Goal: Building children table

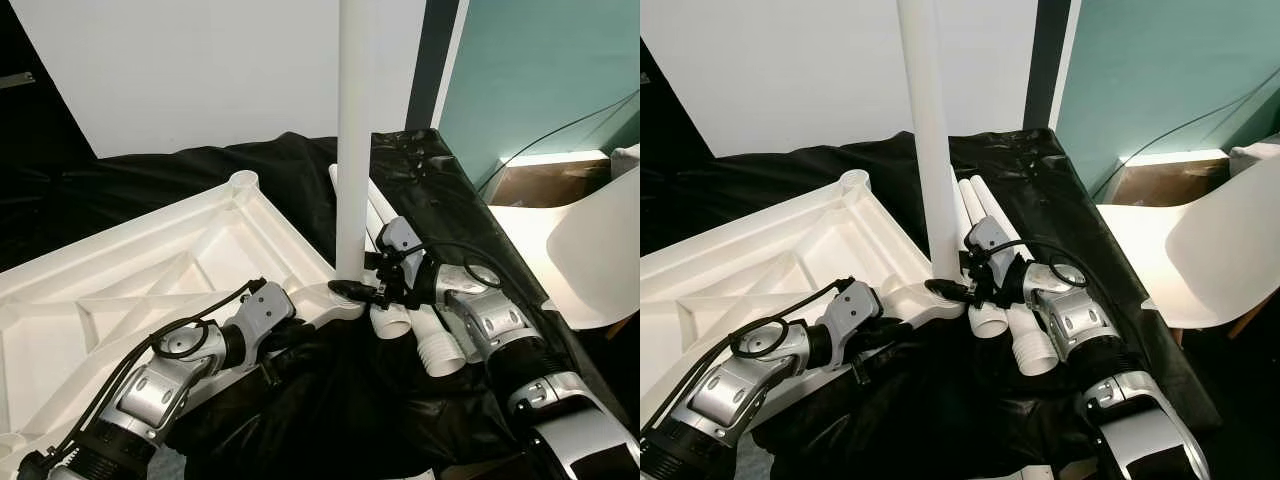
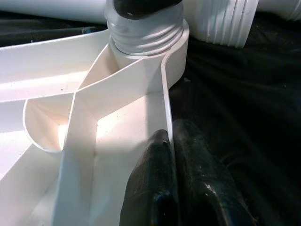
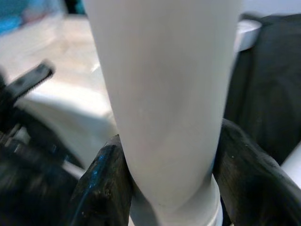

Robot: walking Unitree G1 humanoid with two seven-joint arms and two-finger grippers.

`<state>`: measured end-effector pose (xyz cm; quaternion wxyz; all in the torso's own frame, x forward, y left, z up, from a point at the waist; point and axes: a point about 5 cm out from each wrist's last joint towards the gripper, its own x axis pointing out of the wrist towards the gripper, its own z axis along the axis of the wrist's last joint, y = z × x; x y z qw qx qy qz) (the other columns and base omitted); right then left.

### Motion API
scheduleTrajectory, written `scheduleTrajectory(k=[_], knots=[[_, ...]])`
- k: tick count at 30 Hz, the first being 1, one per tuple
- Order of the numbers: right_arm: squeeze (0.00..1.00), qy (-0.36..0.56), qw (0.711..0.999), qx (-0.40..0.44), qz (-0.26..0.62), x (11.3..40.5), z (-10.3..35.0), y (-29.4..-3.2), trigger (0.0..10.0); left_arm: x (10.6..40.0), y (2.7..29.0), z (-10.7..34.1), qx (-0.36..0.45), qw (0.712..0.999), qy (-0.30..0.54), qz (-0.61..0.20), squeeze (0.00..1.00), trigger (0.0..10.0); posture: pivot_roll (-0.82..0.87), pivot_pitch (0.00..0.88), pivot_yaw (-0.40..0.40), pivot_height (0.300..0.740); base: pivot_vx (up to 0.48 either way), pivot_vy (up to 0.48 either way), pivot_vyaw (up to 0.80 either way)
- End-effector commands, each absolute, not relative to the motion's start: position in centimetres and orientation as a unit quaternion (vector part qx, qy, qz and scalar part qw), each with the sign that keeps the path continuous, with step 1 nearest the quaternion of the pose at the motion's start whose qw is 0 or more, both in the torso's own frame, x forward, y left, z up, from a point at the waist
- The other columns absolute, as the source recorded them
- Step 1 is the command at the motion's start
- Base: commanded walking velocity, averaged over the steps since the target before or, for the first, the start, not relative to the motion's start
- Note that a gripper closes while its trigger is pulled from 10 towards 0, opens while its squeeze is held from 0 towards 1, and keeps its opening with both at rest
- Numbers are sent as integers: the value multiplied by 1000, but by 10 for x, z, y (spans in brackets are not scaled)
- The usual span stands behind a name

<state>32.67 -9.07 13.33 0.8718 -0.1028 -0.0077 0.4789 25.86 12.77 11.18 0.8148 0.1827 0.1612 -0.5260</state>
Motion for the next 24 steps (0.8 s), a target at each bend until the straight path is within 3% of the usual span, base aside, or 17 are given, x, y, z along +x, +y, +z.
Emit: scheduleTrajectory(k=[1,4,5,11,16,17,19,20,22,23,24], knots=[[0,-82,920,-52,380,329,146,-92,0,244,123,93,164,775,209,-573,0,10000,61,0,4,740,0,0,0],[0,-109,935,-21,336,325,148,-90,0,244,122,93,164,775,209,-574,0,10000,61,0,6,740,0,0,0],[0,-137,949,1,284,318,149,-84,0,244,122,93,164,774,209,-575,0,10000,59,0,10,740,0,0,0],[0,-153,961,-2,232,319,152,-80,0,244,123,93,166,772,209,-577,0,10000,62,0,12,740,0,0,0],[0,-159,956,3,248,317,154,-71,0,245,123,94,167,772,208,-576,0,10000,64,0,12,740,0,0,0],[0,-153,954,2,257,317,153,-69,784,245,123,94,167,772,209,-576,0,10000,67,0,11,740,0,0,0],[0,-149,954,1,260,317,152,-67,784,244,123,94,167,772,209,-576,0,10000,67,0,11,740,0,0,0],[0,-139,953,-4,269,317,150,-65,10000,244,123,93,167,773,209,-576,0,10000,68,0,10,740,0,0,0],[0,-118,948,-9,296,318,146,-62,10000,244,123,93,166,773,210,-575,0,10000,67,0,10,740,0,0,0],[443,-114,945,-11,305,318,145,-63,10000,244,123,93,166,773,210,-575,0,10000,67,0,10,740,0,0,0],[443,-113,944,-12,309,319,145,-63,10000,244,123,93,166,773,210,-575,0,10000,67,0,10,740,0,0,0]])
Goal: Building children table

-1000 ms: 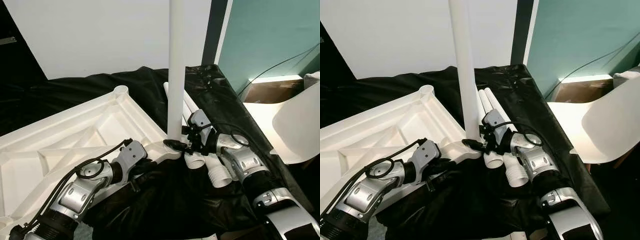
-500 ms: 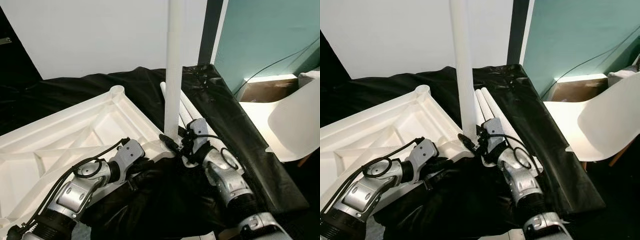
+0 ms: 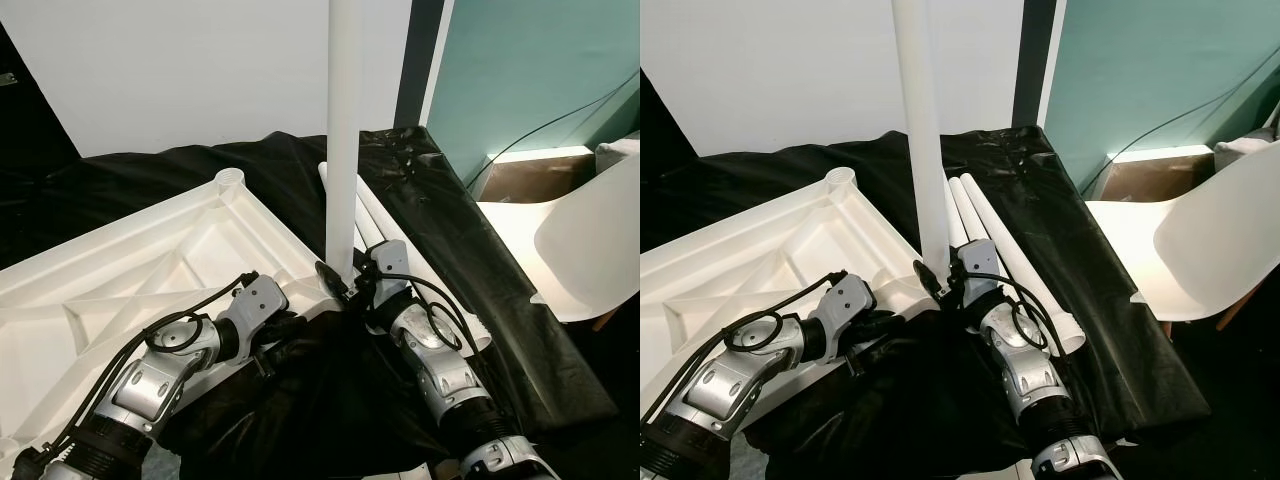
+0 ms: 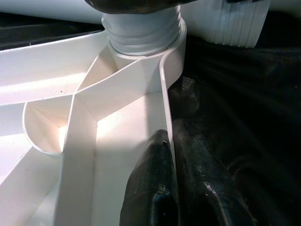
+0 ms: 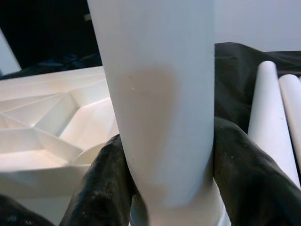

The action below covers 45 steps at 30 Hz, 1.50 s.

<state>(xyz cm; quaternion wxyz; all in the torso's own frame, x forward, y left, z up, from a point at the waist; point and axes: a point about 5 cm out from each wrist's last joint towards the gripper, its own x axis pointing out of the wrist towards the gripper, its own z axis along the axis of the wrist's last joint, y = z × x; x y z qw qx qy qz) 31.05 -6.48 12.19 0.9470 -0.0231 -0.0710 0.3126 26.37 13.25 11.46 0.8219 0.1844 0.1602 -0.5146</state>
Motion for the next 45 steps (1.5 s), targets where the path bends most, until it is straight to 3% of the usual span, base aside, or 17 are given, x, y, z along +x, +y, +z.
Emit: scheduleTrajectory(k=[1,4,5,8,21,22,23,30,34,36,37,38,39,41,45], knots=[[1000,-104,940,-16,325,320,144,-64,10000,244,123,93,166,774,209,-575,0,10000,67,0,10,740,0,0,0],[1000,-84,930,-26,358,322,142,-65,10000,244,123,93,166,773,209,-575,0,10000,62,0,10,740,0,0,0],[0,-69,917,-35,391,321,140,-66,10000,244,123,93,166,773,209,-576,0,10000,59,0,11,740,0,0,0],[0,-47,891,-61,448,320,138,-72,10000,245,122,93,166,772,209,-577,0,10000,54,0,11,740,0,0,0],[0,-7,855,-106,508,329,143,-88,10000,244,121,92,165,772,208,-577,0,10000,52,0,9,740,0,0,0],[0,-8,851,-110,514,329,144,-89,3020,244,121,92,165,772,208,-577,0,10000,53,0,9,740,0,0,0],[0,-10,847,-111,519,330,146,-89,0,244,121,92,164,773,209,-577,0,10000,54,0,7,740,0,0,0],[0,12,826,-119,551,325,140,-90,0,244,122,91,164,773,210,-576,0,10000,59,0,7,740,0,0,0],[0,20,834,-112,540,321,133,-88,0,244,123,92,165,774,210,-575,0,10000,61,0,4,740,0,0,0],[0,-43,904,-87,416,322,131,-84,0,244,123,92,164,774,209,-574,0,10000,54,0,4,740,0,0,0],[0,-43,904,-87,416,322,131,-84,0,244,123,92,164,774,209,-574,0,10000,54,0,4,740,0,0,0],[0,-73,928,-70,359,321,132,-84,0,244,122,91,165,774,209,-574,0,10000,58,0,3,740,0,0,0],[0,-73,928,-70,359,321,132,-84,0,244,122,91,165,774,209,-574,0,10000,58,0,3,740,0,0,0],[0,-119,953,-34,276,316,137,-82,0,245,120,92,164,774,206,-576,0,10000,62,0,2,740,0,0,0],[0,-141,967,-19,209,319,145,-84,0,245,120,93,165,775,206,-575,0,10000,65,0,0,740,0,0,0]])
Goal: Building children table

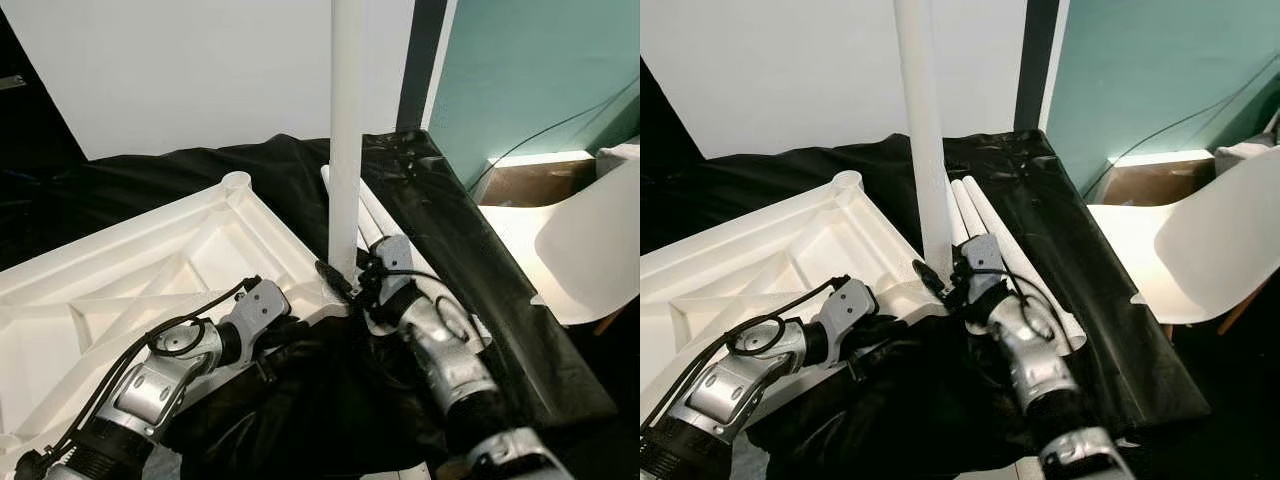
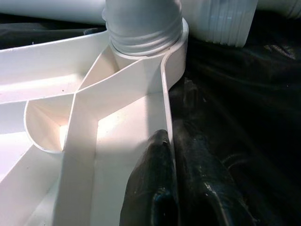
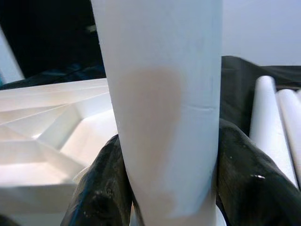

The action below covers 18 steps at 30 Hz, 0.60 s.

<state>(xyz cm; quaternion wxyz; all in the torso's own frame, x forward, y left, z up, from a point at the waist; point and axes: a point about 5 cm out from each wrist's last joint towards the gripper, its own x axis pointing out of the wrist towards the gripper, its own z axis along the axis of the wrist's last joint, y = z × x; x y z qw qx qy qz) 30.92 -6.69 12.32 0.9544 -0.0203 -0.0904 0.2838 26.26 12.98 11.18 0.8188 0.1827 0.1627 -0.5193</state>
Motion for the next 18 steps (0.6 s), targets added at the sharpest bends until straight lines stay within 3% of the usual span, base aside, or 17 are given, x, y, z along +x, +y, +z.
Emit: scheduleTrajectory(k=[1,9,10,12,13,14,18], knots=[[0,-141,967,-19,209,319,145,-84,0,245,120,93,165,775,206,-575,0,10000,65,0,0,740,0,0,0],[0,-148,973,-24,176,320,147,-82,0,244,121,92,163,776,207,-573,0,10000,71,0,-2,740,0,0,0],[0,-142,972,-27,187,320,145,-78,1529,244,121,92,163,776,207,-573,0,10000,71,0,-2,740,0,0,0],[0,-137,970,-29,197,320,144,-76,1529,244,121,92,163,776,207,-573,0,10000,71,0,-2,740,0,0,0],[0,-131,968,-32,210,319,142,-73,10000,244,121,92,163,776,207,-573,0,10000,71,0,-2,740,0,0,0],[1000,-122,963,-25,238,318,140,-69,10000,244,121,92,163,776,207,-573,0,10000,69,0,-1,740,0,0,0],[1000,-104,953,-17,283,318,138,-66,10000,243,121,92,163,776,208,-573,0,10000,68,0,0,740,0,0,0]])
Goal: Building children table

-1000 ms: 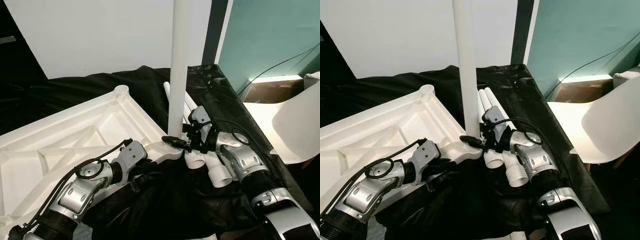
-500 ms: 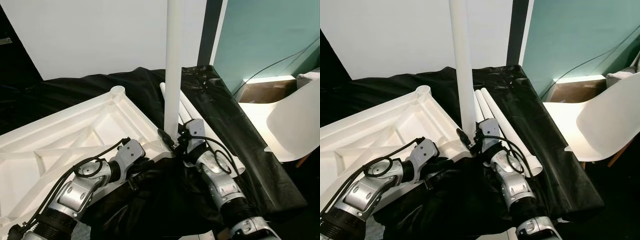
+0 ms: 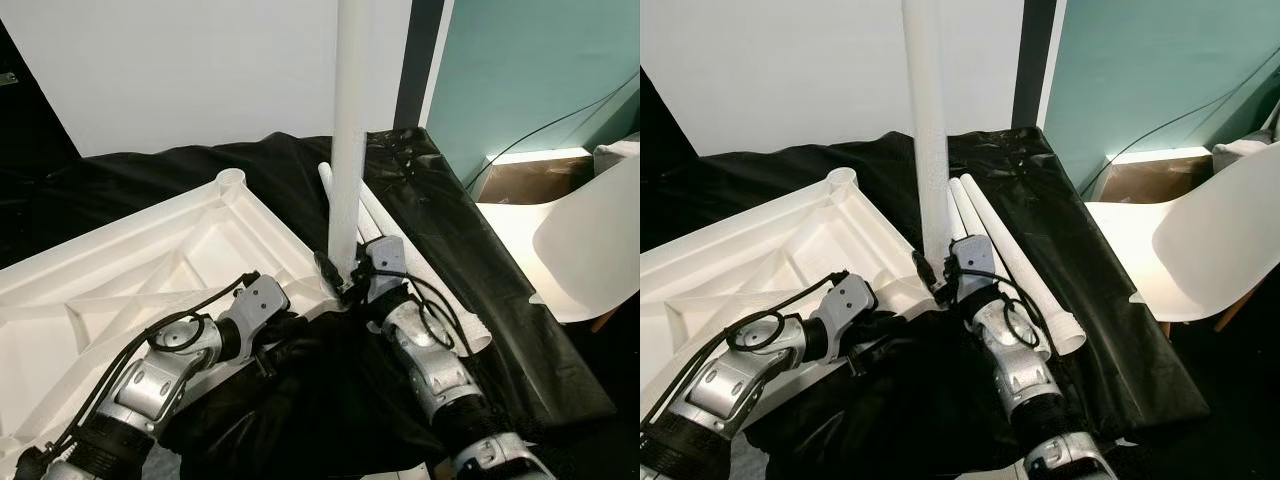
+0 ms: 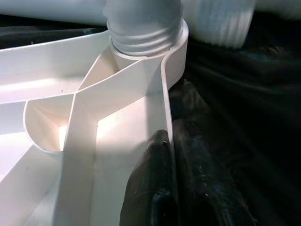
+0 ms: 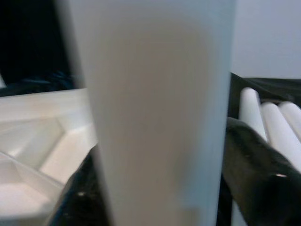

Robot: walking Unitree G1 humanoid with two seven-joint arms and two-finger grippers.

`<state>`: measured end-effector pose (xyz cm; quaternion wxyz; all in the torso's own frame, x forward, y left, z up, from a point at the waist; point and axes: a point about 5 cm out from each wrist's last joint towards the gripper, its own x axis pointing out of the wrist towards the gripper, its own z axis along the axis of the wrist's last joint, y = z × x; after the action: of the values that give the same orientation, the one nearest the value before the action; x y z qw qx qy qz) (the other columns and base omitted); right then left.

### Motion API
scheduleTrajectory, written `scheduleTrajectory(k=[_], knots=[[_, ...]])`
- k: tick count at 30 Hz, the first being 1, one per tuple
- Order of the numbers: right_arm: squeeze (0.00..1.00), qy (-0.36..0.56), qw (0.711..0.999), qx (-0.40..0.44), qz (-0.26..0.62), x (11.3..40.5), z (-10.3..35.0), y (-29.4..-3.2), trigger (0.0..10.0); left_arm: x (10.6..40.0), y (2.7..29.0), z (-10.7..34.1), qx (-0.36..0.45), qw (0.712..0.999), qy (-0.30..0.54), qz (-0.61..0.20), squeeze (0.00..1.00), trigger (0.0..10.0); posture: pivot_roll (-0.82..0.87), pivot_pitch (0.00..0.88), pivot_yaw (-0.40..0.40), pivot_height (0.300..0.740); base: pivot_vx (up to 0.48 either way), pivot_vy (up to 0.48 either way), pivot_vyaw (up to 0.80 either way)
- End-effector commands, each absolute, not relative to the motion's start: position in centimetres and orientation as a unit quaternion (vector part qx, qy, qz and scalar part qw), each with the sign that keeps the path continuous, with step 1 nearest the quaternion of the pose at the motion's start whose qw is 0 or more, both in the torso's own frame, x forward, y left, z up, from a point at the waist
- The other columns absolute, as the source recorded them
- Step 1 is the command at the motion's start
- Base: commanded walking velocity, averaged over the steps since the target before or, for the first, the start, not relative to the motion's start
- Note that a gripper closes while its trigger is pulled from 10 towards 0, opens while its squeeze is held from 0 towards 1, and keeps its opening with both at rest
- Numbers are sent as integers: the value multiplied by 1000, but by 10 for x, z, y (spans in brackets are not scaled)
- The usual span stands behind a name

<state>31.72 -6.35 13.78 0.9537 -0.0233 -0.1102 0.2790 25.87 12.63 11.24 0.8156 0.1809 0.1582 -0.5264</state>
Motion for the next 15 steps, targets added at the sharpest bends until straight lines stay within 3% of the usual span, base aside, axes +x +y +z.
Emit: scheduleTrajectory(k=[1,3,4,9,15], knots=[[1000,-92,944,-20,315,319,137,-67,10000,243,121,92,162,775,208,-574,0,10000,64,0,2,740,0,0,0],[1000,-80,936,-22,341,320,136,-69,10000,243,121,92,162,775,208,-574,0,10000,64,0,2,740,0,0,0],[0,-72,925,-31,371,320,136,-72,10000,243,121,92,163,774,208,-575,0,10000,60,0,5,740,0,0,0],[0,-24,879,-74,470,324,135,-91,10000,244,121,92,164,772,208,-578,0,10000,48,0,12,740,0,0,0],[0,-24,863,-113,491,334,144,-106,10000,245,120,92,164,771,208,-579,0,10000,44,0,11,740,0,0,0]])
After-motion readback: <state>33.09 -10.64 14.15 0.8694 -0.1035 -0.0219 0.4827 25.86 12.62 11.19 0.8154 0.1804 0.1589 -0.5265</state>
